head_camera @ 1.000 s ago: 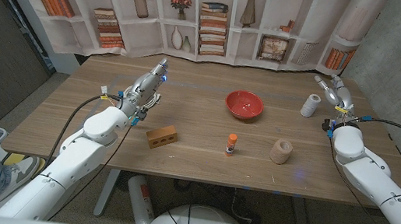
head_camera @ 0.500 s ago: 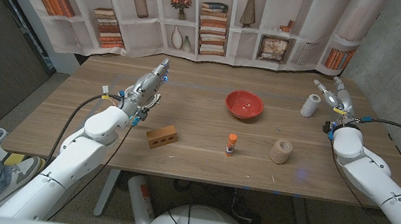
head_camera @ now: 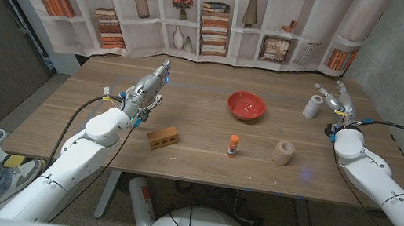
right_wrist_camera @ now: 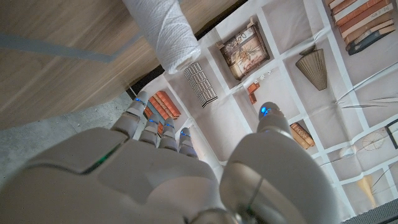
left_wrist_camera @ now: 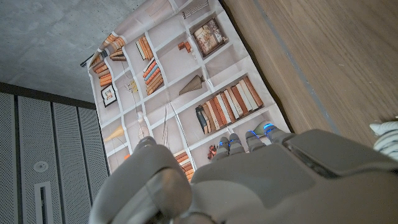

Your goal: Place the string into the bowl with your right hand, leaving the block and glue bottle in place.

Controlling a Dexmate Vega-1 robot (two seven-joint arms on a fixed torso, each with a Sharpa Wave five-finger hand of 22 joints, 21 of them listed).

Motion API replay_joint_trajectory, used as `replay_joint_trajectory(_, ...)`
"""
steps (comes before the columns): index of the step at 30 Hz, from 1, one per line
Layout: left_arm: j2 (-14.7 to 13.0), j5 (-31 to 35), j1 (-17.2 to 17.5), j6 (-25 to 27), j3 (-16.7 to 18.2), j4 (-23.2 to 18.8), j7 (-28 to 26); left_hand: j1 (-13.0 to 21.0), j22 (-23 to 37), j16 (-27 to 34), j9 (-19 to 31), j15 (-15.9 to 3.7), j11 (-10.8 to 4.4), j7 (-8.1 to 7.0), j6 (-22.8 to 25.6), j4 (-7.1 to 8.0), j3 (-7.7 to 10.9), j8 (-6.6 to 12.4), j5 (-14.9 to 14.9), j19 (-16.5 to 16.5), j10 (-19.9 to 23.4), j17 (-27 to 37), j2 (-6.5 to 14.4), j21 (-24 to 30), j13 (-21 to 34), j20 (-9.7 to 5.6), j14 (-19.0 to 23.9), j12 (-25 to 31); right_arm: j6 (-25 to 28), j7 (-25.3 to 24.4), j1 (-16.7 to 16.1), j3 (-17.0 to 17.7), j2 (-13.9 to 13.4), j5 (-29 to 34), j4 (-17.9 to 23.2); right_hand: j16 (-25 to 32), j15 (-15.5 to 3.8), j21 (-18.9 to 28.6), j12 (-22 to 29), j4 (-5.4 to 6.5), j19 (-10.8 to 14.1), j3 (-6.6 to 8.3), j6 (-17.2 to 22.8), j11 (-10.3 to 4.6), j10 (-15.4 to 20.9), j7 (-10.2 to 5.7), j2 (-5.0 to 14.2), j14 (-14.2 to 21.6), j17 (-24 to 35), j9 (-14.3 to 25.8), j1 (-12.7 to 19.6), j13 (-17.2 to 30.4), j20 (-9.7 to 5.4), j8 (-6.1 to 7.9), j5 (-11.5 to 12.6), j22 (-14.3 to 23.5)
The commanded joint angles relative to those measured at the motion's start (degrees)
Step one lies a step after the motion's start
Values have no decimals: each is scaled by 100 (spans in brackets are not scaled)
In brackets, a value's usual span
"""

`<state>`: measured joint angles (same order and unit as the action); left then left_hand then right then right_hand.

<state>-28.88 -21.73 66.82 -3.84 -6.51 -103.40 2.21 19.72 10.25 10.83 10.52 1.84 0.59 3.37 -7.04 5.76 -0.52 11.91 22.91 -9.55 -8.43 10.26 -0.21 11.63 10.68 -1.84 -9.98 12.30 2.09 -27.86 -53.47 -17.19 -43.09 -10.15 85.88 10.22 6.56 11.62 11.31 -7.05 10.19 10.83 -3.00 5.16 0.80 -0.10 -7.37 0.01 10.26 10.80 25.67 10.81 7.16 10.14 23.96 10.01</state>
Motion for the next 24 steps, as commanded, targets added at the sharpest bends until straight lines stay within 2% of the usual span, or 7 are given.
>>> replay_joint_trajectory(1,20,0,-50,37,-11,40,-12,51,21,5,27,21,46,-15,5,13,-43,-4,34,-594,10,25,11,-1,15,30,-236,-20,-7,33,234,-191,139,51,-300,44,37,16,16,18,48,-25,-60,42,-9,-1,-20,20,22,32,49,25,0,13,41,16)
replay_joint_trajectory(24,0,42,-75,82,-17,-13,-17,63,22,4,26,21,32,-23,24,15,-79,-14,40,-592,12,25,30,-1,15,37,-228,-27,77,17,349,-403,153,199,-455,55,-51,30,26,-7,170,-62,-35,49,-69,-32,-39,54,24,35,104,33,27,72,110,14)
